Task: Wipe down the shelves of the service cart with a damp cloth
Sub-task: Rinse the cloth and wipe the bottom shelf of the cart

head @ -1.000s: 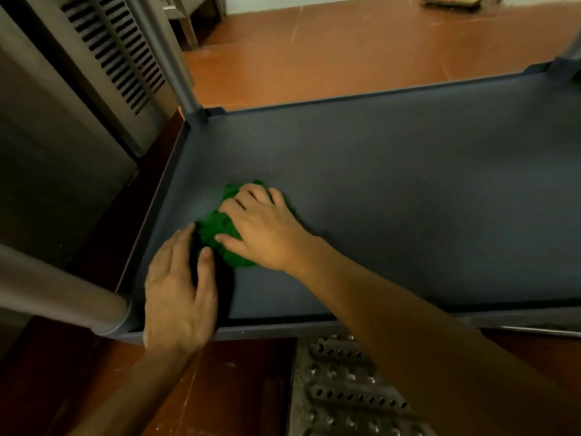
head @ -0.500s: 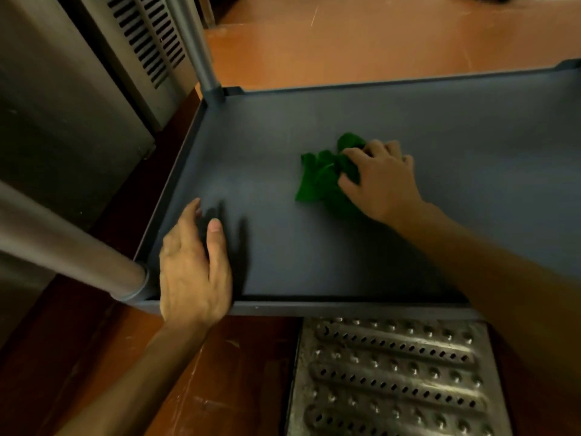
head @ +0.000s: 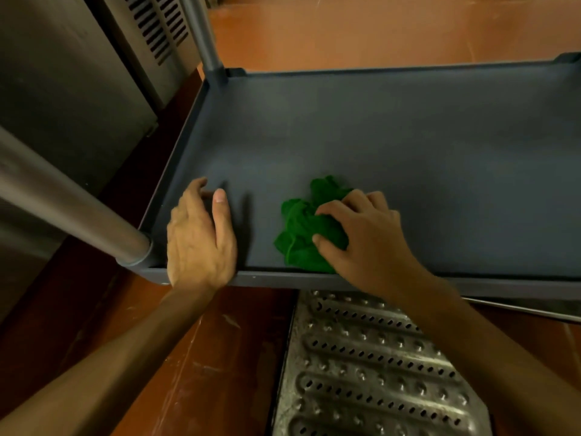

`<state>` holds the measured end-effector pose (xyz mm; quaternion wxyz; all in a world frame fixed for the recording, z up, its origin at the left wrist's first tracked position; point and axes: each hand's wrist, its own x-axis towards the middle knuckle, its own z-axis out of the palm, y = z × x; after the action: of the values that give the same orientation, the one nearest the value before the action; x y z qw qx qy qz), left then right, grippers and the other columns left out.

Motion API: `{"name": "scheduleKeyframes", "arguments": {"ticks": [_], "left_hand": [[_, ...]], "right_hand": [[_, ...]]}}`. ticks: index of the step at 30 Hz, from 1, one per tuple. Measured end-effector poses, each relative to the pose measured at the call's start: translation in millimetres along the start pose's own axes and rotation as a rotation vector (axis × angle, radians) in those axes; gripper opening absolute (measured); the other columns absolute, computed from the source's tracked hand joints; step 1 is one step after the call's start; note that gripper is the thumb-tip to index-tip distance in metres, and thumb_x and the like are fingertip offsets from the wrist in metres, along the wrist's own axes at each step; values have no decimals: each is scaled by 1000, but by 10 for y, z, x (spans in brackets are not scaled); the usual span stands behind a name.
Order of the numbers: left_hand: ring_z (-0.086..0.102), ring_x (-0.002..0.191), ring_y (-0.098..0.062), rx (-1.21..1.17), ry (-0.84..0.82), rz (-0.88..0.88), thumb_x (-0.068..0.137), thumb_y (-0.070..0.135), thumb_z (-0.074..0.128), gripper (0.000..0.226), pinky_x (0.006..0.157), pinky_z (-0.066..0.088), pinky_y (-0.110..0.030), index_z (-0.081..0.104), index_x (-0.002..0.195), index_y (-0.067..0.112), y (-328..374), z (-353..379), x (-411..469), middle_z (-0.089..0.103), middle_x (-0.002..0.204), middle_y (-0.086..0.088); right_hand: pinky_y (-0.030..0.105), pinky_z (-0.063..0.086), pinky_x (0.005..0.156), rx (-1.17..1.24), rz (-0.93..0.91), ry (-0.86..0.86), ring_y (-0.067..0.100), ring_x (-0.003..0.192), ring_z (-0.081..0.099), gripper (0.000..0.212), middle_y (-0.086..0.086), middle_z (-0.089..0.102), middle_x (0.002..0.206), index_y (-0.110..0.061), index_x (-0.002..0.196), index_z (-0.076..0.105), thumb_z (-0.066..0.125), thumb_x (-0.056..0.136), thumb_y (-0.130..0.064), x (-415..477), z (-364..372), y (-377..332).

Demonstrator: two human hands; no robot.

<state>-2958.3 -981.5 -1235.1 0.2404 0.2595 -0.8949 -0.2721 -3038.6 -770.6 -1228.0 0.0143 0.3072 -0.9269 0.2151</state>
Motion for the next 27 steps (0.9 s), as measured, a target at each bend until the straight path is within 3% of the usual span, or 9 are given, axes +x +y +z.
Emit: {"name": "scheduleKeyframes", "arguments": {"ticks": [8,13,16,20,22,25,27], "left_hand": [[50,125,-29,33,-31,-1,103,52,22,52,102,41,-51,40,140,20,21,15,19,58,134,-7],[59,89,-29,33,-122,170,106,45,18,58,84,45,-49,62,92,11,-50,8,131,65,89,-10],[60,86,-28,19,-145,216,106,40,25,57,83,43,-44,66,85,7,6,-43,121,66,85,-11],[62,99,-17,-230,-321,-14,105,39,39,33,85,44,-31,66,107,20,354,-260,-103,69,101,0],[64,101,-8,-392,-387,-93,98,46,53,28,87,50,-29,62,117,28,575,-481,-199,69,104,9],[64,105,-3,-515,-549,-122,72,47,77,82,90,55,-26,43,143,27,885,-887,-284,64,116,11],[63,109,-5,-472,-628,-120,59,38,85,103,94,53,-24,33,148,32,1075,-1186,-315,59,119,16]], "right_hand": [[50,38,94,31,-49,-65,28,119,39,39,0,51,120,-33,121,57,62,87,-51,148,158,-488],[50,38,92,44,-39,10,28,118,42,37,2,52,119,-26,118,59,62,88,-49,215,278,-723],[51,36,97,166,74,5,26,117,43,35,1,52,116,-23,112,59,60,90,-50,146,223,-745],[56,26,110,269,239,-62,24,123,44,30,1,53,120,-24,108,58,65,88,-46,105,-111,-818],[55,30,108,317,257,-61,24,118,49,27,1,55,117,-22,102,61,70,85,-41,70,-383,-835],[46,45,95,428,248,-20,22,103,58,23,3,61,109,-15,96,64,74,80,-29,-38,-841,-868],[35,48,92,508,293,-56,17,103,60,21,0,65,110,-14,98,65,75,82,-23,-129,-1189,-964]]}}
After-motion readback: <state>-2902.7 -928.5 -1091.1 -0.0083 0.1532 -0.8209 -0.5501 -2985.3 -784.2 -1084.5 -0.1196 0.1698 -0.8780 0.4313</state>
